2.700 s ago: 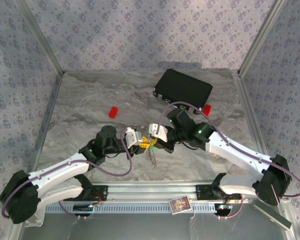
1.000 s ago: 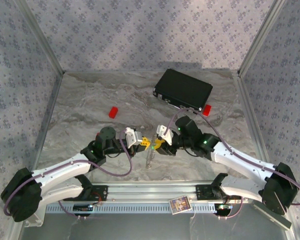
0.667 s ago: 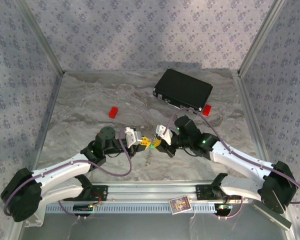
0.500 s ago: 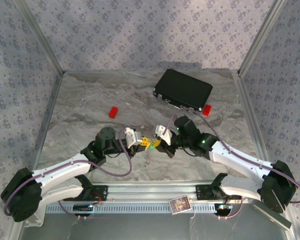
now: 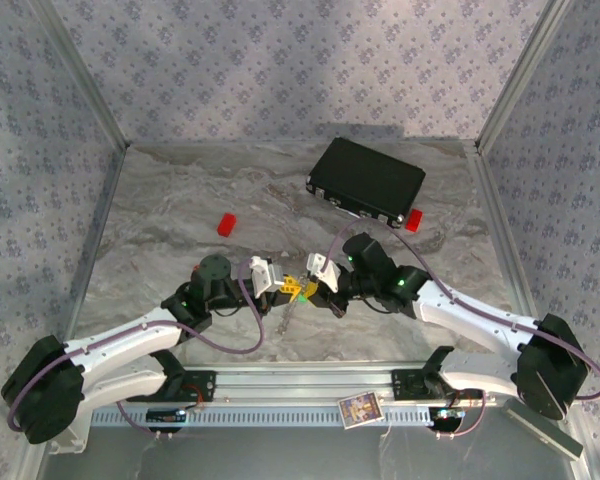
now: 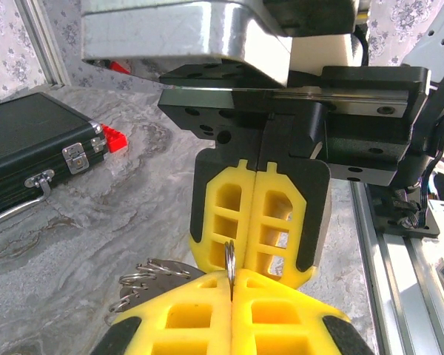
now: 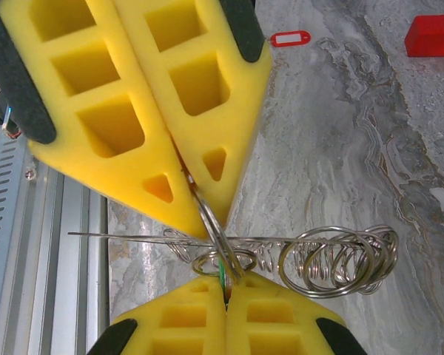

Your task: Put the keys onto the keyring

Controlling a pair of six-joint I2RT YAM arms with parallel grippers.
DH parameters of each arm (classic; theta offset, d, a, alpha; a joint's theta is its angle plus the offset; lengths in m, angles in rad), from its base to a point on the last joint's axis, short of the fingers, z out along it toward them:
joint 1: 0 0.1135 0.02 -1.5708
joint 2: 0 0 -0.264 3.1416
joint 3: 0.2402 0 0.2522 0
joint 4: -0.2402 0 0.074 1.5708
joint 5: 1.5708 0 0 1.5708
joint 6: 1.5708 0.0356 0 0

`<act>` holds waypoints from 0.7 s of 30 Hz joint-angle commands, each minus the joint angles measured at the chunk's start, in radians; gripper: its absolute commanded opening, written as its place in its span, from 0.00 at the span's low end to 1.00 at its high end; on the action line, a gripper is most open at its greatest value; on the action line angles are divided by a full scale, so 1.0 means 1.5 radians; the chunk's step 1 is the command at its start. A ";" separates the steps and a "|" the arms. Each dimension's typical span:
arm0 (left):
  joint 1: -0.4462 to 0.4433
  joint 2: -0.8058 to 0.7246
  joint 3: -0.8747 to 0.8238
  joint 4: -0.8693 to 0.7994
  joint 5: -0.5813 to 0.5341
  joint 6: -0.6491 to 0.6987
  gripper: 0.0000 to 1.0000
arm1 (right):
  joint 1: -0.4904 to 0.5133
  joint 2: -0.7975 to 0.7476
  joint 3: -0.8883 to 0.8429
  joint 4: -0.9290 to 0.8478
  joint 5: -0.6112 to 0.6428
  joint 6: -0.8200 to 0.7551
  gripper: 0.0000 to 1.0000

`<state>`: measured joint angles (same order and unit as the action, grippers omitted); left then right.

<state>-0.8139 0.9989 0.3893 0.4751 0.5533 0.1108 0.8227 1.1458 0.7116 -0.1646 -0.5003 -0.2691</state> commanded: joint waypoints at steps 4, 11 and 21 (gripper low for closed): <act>-0.003 -0.011 0.001 0.033 0.016 0.005 0.00 | 0.000 -0.045 0.011 -0.008 0.031 -0.011 0.00; -0.004 -0.010 0.004 0.032 0.013 0.008 0.00 | -0.002 -0.048 0.003 -0.020 0.036 -0.011 0.00; -0.003 -0.011 0.011 0.036 0.013 0.010 0.00 | 0.000 -0.039 -0.038 0.060 0.012 0.032 0.28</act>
<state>-0.8139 0.9966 0.3893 0.4747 0.5529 0.1143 0.8227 1.0809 0.6758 -0.1314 -0.4606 -0.2501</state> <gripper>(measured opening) 0.046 0.267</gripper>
